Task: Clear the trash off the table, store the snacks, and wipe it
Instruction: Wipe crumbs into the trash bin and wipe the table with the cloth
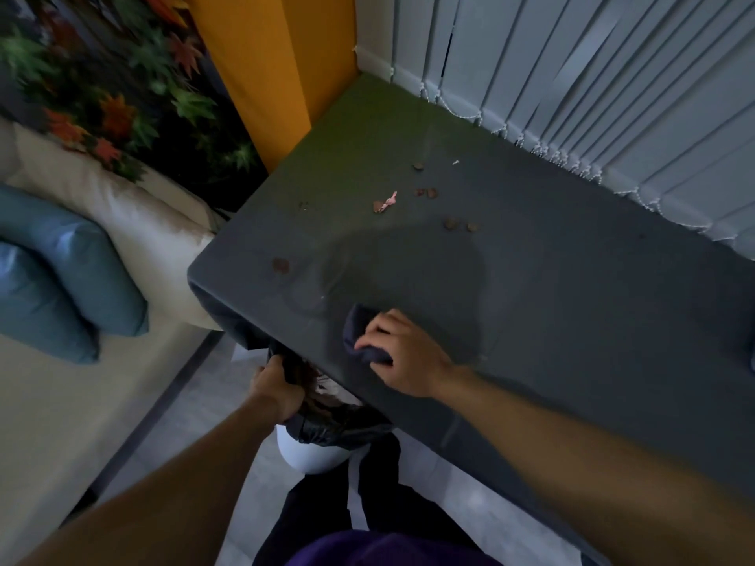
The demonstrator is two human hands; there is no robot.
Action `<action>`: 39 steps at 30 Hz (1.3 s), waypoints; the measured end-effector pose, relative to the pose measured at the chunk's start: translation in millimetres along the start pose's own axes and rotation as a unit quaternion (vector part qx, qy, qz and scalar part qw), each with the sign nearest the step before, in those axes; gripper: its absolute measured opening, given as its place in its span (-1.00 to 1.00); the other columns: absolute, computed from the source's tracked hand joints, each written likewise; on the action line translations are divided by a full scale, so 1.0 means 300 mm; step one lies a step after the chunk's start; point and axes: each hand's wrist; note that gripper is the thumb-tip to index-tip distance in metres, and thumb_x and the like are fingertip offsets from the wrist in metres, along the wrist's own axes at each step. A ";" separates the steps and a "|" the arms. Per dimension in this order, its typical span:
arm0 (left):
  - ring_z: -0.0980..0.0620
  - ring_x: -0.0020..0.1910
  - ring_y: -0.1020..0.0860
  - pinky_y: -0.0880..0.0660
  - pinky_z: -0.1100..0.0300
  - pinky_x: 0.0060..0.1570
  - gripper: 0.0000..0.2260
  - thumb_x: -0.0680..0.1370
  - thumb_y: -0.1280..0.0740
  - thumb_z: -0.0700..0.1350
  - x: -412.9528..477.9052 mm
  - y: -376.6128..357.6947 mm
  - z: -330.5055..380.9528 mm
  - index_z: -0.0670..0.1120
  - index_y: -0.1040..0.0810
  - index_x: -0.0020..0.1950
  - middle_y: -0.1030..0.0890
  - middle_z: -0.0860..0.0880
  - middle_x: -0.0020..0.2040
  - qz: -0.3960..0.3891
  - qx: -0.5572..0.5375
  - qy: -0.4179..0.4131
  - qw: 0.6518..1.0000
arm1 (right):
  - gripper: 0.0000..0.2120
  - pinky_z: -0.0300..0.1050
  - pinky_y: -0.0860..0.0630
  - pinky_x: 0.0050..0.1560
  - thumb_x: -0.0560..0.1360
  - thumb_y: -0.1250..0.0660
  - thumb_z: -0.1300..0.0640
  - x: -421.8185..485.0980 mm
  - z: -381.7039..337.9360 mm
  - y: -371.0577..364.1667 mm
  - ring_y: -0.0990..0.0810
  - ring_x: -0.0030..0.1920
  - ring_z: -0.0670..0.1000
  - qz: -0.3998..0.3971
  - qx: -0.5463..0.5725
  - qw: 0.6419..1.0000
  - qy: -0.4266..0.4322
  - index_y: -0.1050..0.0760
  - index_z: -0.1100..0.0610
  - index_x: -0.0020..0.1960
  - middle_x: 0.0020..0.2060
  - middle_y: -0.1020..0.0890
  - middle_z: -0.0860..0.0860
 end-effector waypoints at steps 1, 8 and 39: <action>-0.23 0.21 -0.47 -0.58 -0.12 0.11 -0.37 0.45 -0.29 -0.23 -0.004 -0.005 -0.005 -0.01 -0.22 0.51 -0.39 -0.18 0.32 -0.001 -0.003 0.000 1.000 | -0.77 -0.05 -0.47 0.06 0.43 -0.32 0.17 -0.006 -0.001 0.004 -0.45 0.02 0.10 0.005 0.006 1.000 0.013 -0.62 0.16 0.06 -0.05 -0.54 0.05; -0.24 0.21 -0.47 -0.55 -0.11 0.17 -0.44 0.54 -0.26 -0.17 -0.050 -0.038 -0.032 0.00 -0.21 0.53 -0.38 -0.19 0.33 0.004 0.000 -0.005 1.000 | -0.56 0.05 -0.43 0.25 0.49 -0.31 0.29 0.015 0.070 0.056 -0.38 0.20 0.15 0.193 -0.034 0.938 -0.285 -0.48 0.14 0.37 0.17 -0.48 0.08; -0.28 0.32 -0.37 -0.51 -0.09 0.22 -0.31 0.49 -0.31 -0.24 -0.058 0.096 -0.182 -0.04 -0.12 0.58 -0.30 -0.22 0.37 0.065 -0.055 0.015 0.996 | -0.58 -0.02 -0.37 0.26 0.48 -0.27 0.33 0.227 -0.048 -0.058 -0.42 0.17 0.18 0.188 -0.035 0.939 -0.284 -0.54 0.14 0.31 0.20 -0.55 0.07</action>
Point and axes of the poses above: each hand's wrist, its own x-axis towards the middle knuckle, its own y-axis out of the back of the hand, z = x × y
